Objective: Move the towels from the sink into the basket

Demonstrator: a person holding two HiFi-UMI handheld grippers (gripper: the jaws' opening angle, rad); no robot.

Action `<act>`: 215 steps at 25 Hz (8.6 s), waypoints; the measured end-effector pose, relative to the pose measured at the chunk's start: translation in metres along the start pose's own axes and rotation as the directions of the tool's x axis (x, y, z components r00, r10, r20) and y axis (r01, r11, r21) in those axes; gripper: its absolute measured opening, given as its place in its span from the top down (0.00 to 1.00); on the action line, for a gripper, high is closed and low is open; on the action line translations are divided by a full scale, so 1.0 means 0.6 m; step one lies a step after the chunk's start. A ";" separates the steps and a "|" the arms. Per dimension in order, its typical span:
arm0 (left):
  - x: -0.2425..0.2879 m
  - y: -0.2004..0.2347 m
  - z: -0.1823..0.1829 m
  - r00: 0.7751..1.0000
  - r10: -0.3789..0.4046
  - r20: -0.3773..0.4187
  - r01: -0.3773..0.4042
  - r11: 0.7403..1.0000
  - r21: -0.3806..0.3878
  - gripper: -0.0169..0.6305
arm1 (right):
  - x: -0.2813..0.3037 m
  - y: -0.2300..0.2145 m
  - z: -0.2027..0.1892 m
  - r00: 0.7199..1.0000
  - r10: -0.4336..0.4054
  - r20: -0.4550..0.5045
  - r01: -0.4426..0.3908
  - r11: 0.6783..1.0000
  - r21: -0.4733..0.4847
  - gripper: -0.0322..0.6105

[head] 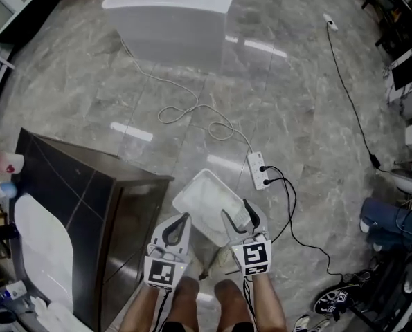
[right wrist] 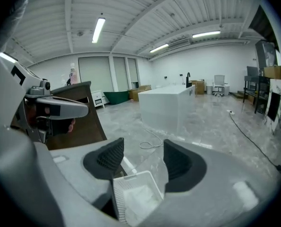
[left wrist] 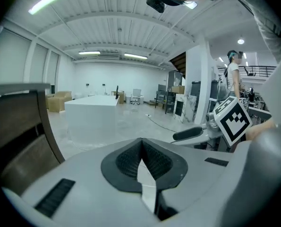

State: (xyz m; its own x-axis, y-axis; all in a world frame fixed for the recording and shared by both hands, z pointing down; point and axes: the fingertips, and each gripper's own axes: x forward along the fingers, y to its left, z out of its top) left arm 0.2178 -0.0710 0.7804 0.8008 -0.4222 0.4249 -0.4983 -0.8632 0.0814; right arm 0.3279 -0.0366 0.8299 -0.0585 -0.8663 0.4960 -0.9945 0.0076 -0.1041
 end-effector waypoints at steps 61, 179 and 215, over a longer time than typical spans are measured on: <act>-0.426 -0.093 0.565 0.963 0.051 0.263 -0.095 0.983 0.156 0.96 | -0.469 0.187 0.596 0.953 -0.019 0.301 0.075 0.982 -0.173 0.95; -0.986 0.503 -0.070 0.461 0.864 -0.202 -0.840 0.352 -0.413 0.96 | 0.288 1.179 0.112 0.583 0.437 -0.685 -0.812 0.305 -0.497 0.68; -0.977 0.465 0.219 0.532 0.845 0.049 -0.813 0.526 -0.249 0.96 | 0.051 1.051 0.541 0.714 0.677 -0.179 -0.672 0.589 -0.449 0.71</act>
State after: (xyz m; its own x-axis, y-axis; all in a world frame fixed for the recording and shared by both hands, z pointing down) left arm -0.3470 -0.1004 0.4353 0.0214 -0.9679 0.2506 -0.9961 -0.0422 -0.0781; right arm -0.2728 -0.2201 0.4997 -0.7309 -0.5235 0.4379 -0.5853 0.8108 -0.0076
